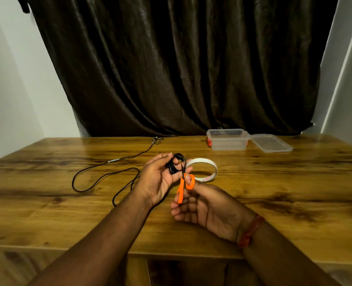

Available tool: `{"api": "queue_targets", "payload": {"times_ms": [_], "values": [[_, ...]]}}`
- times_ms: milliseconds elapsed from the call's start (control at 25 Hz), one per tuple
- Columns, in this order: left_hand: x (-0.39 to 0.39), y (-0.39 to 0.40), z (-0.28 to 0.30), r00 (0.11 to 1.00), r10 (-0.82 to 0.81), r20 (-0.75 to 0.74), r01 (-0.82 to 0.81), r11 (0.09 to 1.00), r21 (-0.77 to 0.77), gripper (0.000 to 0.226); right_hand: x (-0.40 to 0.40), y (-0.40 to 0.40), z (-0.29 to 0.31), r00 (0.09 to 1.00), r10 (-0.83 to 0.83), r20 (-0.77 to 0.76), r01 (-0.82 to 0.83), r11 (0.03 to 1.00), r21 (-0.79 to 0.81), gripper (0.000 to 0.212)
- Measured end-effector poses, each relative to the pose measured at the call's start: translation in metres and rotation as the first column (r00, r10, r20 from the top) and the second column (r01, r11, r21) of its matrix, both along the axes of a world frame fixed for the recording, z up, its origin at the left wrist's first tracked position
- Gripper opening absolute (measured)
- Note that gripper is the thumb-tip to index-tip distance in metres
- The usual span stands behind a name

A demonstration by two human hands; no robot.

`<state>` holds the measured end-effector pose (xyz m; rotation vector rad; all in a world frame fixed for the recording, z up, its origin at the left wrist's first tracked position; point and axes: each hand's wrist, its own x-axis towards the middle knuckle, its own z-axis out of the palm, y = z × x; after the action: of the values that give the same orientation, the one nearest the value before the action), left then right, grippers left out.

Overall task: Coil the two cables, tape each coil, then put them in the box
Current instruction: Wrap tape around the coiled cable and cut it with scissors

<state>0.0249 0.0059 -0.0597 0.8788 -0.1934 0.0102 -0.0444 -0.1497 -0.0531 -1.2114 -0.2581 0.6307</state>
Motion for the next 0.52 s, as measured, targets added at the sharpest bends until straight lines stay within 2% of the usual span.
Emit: {"api": "queue_targets", "payload": {"times_ms": [200,520], "values": [[-0.0051,-0.0002,0.0025,1.0,-0.014,0.007,0.014,1.0,0.027,0.017,0.0039,0.0012,-0.0016,0.996,-0.085,-0.001,0.085,0.996,0.026,0.053],[-0.0079,-0.0008,0.0044,1.0,-0.015,0.007,0.015,0.999,0.036,0.018,0.0061,0.0007,-0.0046,0.993,-0.117,0.02,0.116,0.992,0.051,0.039]]}}
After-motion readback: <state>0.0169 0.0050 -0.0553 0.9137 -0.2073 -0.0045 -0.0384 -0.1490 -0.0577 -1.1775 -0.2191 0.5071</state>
